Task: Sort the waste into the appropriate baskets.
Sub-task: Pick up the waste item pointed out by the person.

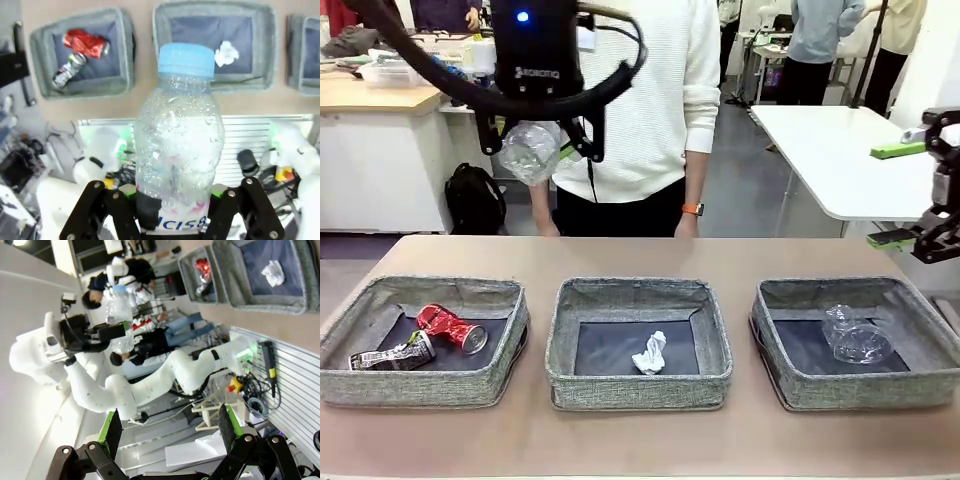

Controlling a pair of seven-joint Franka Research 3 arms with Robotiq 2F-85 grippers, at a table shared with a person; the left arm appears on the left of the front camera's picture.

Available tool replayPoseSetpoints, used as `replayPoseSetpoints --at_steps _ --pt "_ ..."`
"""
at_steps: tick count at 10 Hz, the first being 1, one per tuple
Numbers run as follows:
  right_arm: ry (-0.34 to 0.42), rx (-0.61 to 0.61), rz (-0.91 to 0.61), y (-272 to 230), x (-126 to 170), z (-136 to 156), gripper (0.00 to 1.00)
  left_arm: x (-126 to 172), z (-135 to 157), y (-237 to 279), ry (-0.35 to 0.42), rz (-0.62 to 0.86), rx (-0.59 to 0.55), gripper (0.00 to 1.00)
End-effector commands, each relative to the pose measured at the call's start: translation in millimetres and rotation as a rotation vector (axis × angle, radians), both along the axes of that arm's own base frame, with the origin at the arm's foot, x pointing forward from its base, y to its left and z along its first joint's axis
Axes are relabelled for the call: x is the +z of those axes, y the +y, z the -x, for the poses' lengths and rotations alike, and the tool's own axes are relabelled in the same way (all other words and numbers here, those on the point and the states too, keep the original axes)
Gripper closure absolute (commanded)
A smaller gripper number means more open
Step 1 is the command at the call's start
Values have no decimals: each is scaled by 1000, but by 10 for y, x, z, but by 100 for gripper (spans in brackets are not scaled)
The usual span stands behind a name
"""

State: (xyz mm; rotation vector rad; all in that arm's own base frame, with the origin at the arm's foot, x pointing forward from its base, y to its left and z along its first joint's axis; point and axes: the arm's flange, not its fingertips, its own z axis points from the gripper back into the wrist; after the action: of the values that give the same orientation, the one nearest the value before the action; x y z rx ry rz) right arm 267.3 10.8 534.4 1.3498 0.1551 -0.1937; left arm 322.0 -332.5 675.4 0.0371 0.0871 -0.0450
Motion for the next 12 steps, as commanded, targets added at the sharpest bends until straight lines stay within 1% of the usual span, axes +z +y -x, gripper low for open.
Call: replayPoseSetpoints --at_steps 1,2,4,5,8,9,10,11,12 --pt "4 -2 -16 7 44 0 0 271 -128 -320 40 -4 35 100" --pt "4 -2 -16 7 44 0 0 415 -164 -505 63 -10 64 100" --pt "4 -2 -16 7 44 0 0 625 -227 -883 89 -40 83 100" --pt "4 -2 -16 7 44 0 0 737 -275 -990 67 -43 101 100" --pt "4 -2 -16 7 44 0 0 946 -450 -1066 100 4 78 100" --pt "4 -2 -16 7 44 0 0 963 -477 -1095 111 24 62 100" --pt "4 -2 -16 7 44 0 0 922 -491 -1067 103 72 -23 100" --pt "4 -2 -16 7 44 0 0 641 -304 -925 97 20 70 100" --pt "4 -2 -16 7 44 0 0 641 -304 -925 97 20 70 100"
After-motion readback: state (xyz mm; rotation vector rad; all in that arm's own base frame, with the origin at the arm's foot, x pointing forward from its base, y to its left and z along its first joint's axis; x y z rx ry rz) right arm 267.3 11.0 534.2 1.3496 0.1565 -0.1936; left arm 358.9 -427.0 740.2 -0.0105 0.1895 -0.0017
